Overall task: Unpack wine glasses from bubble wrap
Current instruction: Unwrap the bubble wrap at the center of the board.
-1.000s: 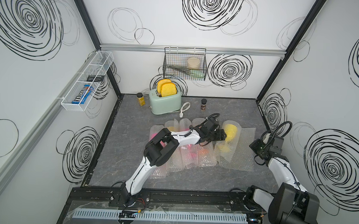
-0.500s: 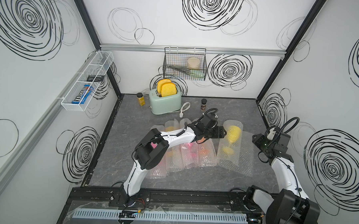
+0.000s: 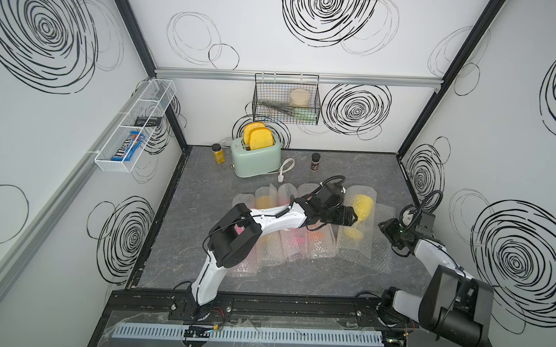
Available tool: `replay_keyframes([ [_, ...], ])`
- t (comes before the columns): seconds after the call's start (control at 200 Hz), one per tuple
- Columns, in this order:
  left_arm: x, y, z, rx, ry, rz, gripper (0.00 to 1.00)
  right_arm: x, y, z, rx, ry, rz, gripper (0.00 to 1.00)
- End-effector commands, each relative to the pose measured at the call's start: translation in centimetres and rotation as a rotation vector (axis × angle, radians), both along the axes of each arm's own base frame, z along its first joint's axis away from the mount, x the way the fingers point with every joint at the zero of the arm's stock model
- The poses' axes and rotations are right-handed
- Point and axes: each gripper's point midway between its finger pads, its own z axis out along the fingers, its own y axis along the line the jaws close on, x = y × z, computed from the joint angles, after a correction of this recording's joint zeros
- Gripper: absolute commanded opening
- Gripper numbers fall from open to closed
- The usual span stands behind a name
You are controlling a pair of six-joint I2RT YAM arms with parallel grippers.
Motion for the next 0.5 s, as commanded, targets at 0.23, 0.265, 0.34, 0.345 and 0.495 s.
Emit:
replay_keyframes([
  [0.23,1.1,1.4,-0.4,0.013,-0.013,0.018,0.81,2.2,3.9,2.5,0.124,-0.129,0.139,0.43],
  [0.265,1.6,1.8,-0.3,0.002,-0.007,0.033,0.81,2.4,4.2,3.0,0.100,-0.136,0.153,0.44],
  [0.34,2.7,2.8,0.2,-0.012,-0.007,0.061,0.81,2.8,5.3,4.1,0.080,-0.159,0.187,0.45],
  [0.345,2.7,2.8,0.3,-0.013,-0.007,0.061,0.81,2.8,5.4,4.2,0.081,-0.159,0.189,0.45],
  [0.495,4.0,4.3,0.9,-0.032,-0.006,0.084,0.81,3.7,8.0,4.4,0.105,-0.173,0.273,0.53],
])
